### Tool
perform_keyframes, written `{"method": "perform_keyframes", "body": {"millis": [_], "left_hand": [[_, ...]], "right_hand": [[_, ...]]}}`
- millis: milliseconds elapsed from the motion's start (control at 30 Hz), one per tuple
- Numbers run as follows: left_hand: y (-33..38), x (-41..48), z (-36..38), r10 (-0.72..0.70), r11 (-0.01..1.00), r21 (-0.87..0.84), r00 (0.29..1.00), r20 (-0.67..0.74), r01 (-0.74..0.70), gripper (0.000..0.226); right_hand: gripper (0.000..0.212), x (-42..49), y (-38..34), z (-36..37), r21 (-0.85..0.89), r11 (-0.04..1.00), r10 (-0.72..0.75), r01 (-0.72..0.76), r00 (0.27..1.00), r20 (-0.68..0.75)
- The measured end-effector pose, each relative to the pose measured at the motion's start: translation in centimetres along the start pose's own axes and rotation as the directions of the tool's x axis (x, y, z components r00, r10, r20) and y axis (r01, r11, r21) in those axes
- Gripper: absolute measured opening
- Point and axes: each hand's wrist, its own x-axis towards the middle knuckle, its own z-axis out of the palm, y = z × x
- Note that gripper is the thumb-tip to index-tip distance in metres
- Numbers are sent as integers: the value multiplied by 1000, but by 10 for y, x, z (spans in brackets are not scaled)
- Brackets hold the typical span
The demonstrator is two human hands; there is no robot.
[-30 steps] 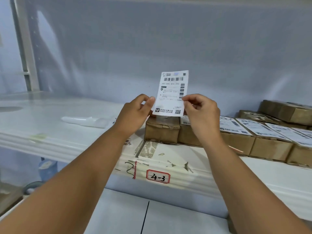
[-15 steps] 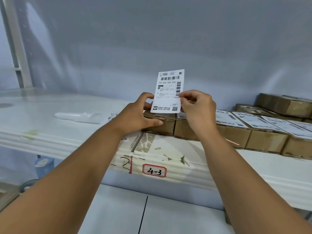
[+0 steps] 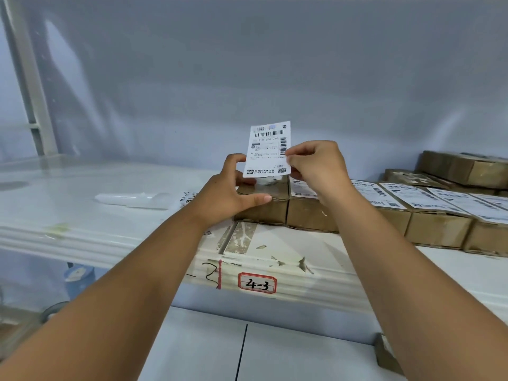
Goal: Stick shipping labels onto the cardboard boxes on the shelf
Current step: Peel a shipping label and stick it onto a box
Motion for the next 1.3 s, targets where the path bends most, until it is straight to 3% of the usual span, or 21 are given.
{"method": "perform_keyframes", "body": {"millis": [233, 667, 1300], "left_hand": [[0, 0, 1, 18, 1000, 9, 999, -50, -17, 99], [-1, 1, 0, 35, 998, 53, 999, -41, -33, 70], [2, 0, -2, 41, 997, 67, 998, -39, -38, 71]], "right_hand": [[17, 8, 13, 5, 90, 992, 91, -93, 995, 26], [18, 4, 15, 6, 34, 998, 43, -46, 997, 66], [9, 2, 14, 7, -27, 998, 52, -50, 996, 72]]}}
